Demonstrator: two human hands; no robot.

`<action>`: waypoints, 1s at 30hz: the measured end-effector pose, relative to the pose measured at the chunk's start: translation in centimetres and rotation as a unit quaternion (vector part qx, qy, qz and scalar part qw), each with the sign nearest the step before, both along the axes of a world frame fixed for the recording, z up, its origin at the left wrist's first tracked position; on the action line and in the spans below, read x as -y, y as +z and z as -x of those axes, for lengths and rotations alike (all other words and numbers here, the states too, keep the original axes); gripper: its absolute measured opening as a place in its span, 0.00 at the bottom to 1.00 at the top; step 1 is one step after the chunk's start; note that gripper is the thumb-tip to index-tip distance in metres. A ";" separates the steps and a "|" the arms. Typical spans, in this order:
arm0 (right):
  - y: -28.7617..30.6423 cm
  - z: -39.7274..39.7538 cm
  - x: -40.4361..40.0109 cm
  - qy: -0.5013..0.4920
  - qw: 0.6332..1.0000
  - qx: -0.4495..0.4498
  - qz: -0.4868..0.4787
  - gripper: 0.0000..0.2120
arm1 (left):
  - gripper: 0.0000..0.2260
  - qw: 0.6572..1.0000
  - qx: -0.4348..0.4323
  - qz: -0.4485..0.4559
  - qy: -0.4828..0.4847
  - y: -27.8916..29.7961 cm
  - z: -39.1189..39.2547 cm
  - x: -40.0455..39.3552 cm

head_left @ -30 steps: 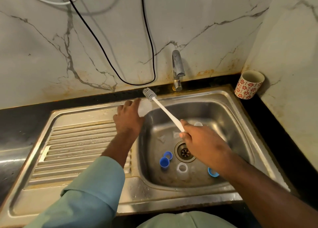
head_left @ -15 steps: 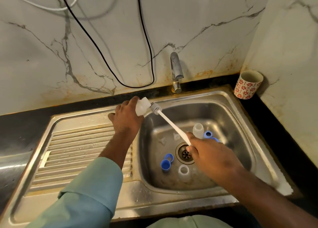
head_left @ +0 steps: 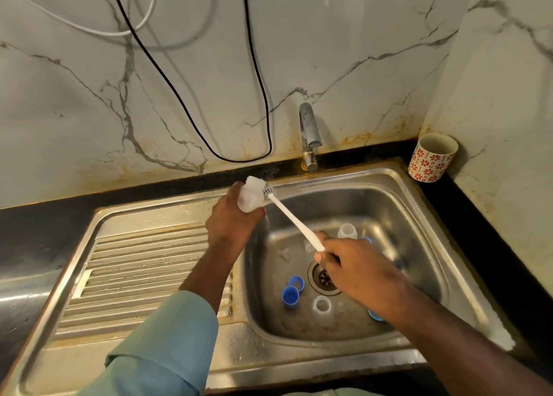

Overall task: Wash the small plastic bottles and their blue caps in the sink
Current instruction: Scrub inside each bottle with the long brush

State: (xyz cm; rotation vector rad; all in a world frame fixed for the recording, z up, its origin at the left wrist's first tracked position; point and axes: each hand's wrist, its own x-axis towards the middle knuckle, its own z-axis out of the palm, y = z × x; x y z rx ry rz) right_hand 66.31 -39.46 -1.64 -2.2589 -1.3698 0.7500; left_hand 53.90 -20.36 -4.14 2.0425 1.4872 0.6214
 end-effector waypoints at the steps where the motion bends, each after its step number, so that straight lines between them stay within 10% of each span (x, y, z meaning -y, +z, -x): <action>1: -0.1 -0.1 -0.1 -0.002 1.000 -0.001 -0.008 0.11 | 0.33 1.000 0.021 0.005 -0.012 0.0 0.0 0.2; 6: -0.7 -1.3 0.3 -0.019 0.999 -0.009 -0.041 0.10 | 0.26 0.969 0.162 0.161 -0.097 -0.6 -0.3 2.0; 10: -1.3 -2.3 1.5 -0.012 0.992 -0.063 -0.107 0.10 | 0.36 0.831 0.383 0.396 -0.073 -0.6 0.9 1.2; 17: -2.7 -3.2 4.1 -0.033 0.968 -0.156 -0.194 0.21 | 0.22 0.708 0.549 0.444 0.011 -1.2 1.8 -0.8; 30: -1.8 0.7 1.4 0.059 0.985 -0.128 -0.100 0.19 | 0.26 0.708 0.609 0.324 0.150 0.3 -0.3 -1.0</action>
